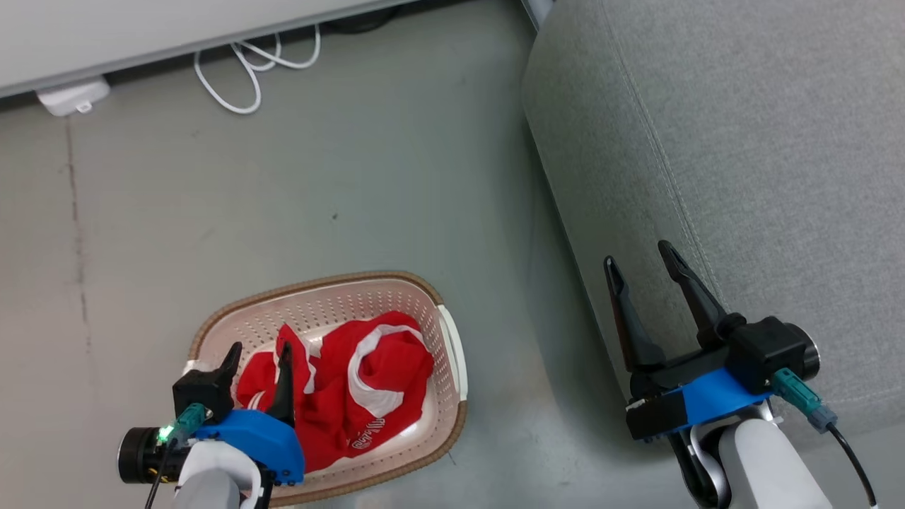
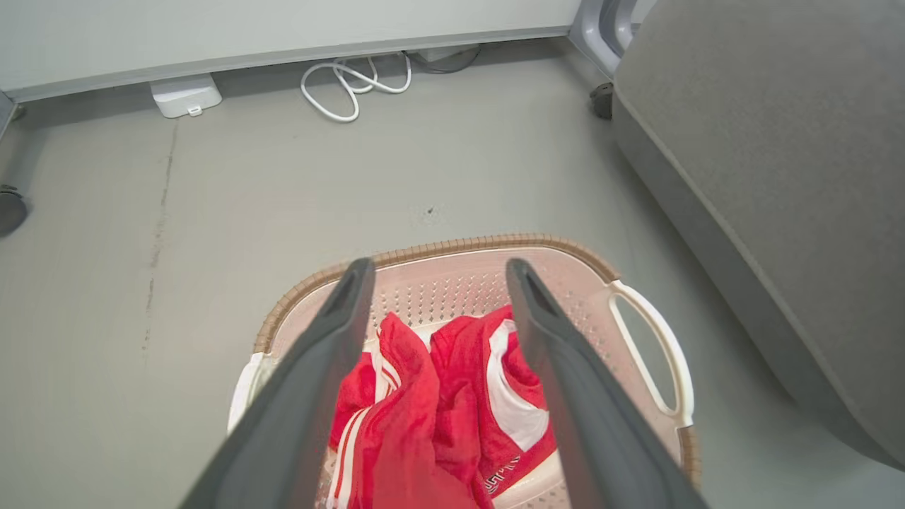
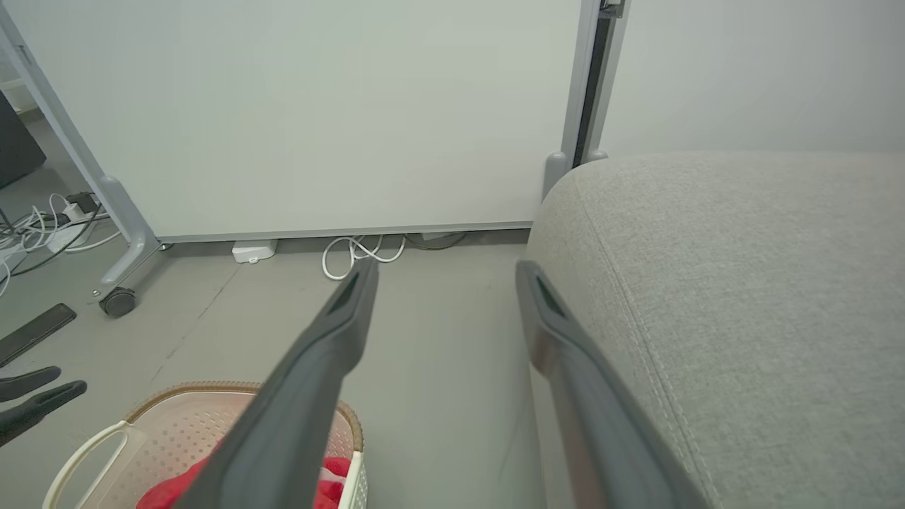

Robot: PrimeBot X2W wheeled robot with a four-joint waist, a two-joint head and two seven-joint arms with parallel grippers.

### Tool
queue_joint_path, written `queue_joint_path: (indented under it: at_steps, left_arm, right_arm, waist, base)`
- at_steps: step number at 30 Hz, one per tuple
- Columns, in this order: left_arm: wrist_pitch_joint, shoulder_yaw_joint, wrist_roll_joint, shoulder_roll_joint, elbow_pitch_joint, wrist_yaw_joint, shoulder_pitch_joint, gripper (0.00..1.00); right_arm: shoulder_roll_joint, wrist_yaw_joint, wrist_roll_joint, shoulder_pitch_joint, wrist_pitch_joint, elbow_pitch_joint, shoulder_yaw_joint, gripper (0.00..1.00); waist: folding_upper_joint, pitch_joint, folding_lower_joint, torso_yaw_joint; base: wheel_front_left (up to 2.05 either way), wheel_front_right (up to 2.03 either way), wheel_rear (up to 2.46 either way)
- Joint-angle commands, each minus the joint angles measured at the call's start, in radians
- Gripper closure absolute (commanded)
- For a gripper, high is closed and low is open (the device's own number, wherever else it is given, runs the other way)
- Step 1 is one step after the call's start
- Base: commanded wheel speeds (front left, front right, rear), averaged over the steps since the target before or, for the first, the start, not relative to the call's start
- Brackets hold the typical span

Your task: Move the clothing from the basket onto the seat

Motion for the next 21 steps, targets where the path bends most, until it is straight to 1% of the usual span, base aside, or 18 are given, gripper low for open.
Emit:
queue_joint_path:
  at_steps: [1, 9, 12, 21]
  left_arm:
    - [0.01, -0.004, 0.003, 0.013, 0.029, -0.002, -0.041, 0.0]
    - [0.063, -0.007, -0.005, 0.061, 0.209, -0.008, -0.187, 0.0]
    - [0.069, -0.007, -0.006, 0.079, 0.256, -0.008, -0.237, 0.0]
    - [0.098, -0.029, 0.01, 0.123, 0.368, 0.007, -0.342, 0.0]
  right_arm:
    - [-0.002, 0.0, 0.009, -0.021, -0.007, -0.007, 0.006, 0.0]
    - [-0.002, 0.0, 0.043, -0.076, -0.007, -0.058, 0.037, 0.0]
    - [-0.002, 0.0, 0.051, -0.088, -0.007, -0.077, 0.046, 0.0]
    - [-0.002, 0.0, 0.086, -0.14, -0.006, -0.126, 0.066, 0.0]
  waist:
    - [0.0, 0.081, -0.0001, -0.055]
    - [0.0, 0.224, -0.0001, -0.096]
    - [0.0, 0.277, -0.0001, -0.107]
    - [0.0, 0.381, -0.0001, -0.134]
  base:
    - [0.0, 0.0, 0.0]
    - [0.0, 0.0, 0.0]
    - [0.0, 0.0, 0.0]
    - [0.0, 0.0, 0.0]
